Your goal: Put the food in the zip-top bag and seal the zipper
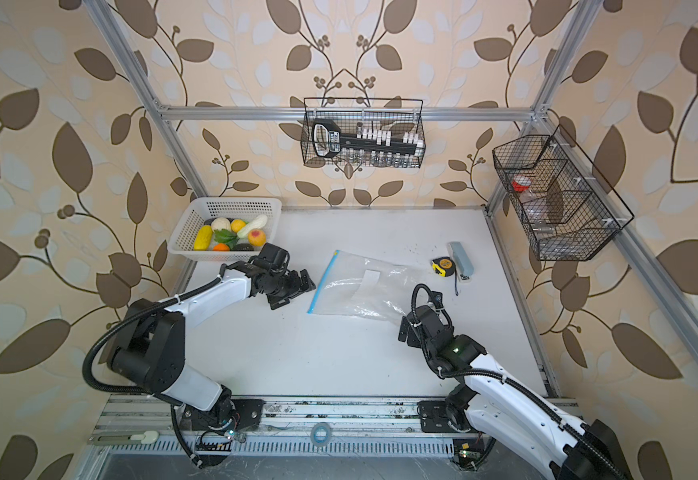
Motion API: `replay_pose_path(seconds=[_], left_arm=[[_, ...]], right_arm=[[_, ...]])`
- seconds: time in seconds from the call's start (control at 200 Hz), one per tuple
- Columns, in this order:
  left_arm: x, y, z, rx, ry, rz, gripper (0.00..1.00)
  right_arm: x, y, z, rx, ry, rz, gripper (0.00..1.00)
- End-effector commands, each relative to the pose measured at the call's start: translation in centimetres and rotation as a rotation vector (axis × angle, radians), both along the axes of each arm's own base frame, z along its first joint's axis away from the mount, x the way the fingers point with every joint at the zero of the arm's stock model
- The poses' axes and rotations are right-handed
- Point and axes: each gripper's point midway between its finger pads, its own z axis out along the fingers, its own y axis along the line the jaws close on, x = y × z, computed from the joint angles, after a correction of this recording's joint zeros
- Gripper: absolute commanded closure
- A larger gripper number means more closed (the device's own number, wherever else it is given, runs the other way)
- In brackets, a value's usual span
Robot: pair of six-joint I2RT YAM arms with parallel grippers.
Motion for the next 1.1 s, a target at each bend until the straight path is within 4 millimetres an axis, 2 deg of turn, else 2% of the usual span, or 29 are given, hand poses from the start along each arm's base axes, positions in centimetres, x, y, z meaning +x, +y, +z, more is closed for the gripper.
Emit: replay_pose_path(seconds=[0.0,0.13,0.295,0.485,0.64,0.81,1.095], left_arm=[[2.8,-1.7,0.7,-0.017,-0.051,-0.024,0.01],[4.6,-3.1,0.2,-0.039,-0.07,-0.033,0.02],[6.1,-5.0,-0.7,-0.081,-0.084,-0.066,0.01],[6.9,-5.6,-2.1,-0.073,-0.077,-0.095,0.01],[7.3,-7.0,-2.9,-0.13,-0.065,-0.128,0.07],[5.2,-8.6,-2.9,-0.174,-0.039,-0.168,0.09],[-0.2,-11.4,-3.4,-0.231,-0.028,-0.206,0.1]], right_arm=[[-0.1,1.0,1.9,0.078,-0.027,0.026,0.0],[0.0,1.5,3.0,0.119,-0.046,0.038,0.01],[0.6,1.6,3.1,0.109,-0.034,0.043,0.0],[2.2,1.6,4.5,0.126,-0.055,0.048,0.0],[3.9,0.9,5.0,0.162,-0.065,0.024,0.0],[5.7,0.6,4.4,0.202,-0.004,0.01,0.0],[8.0,0.4,3.3,0.131,0.039,0.001,0.0]])
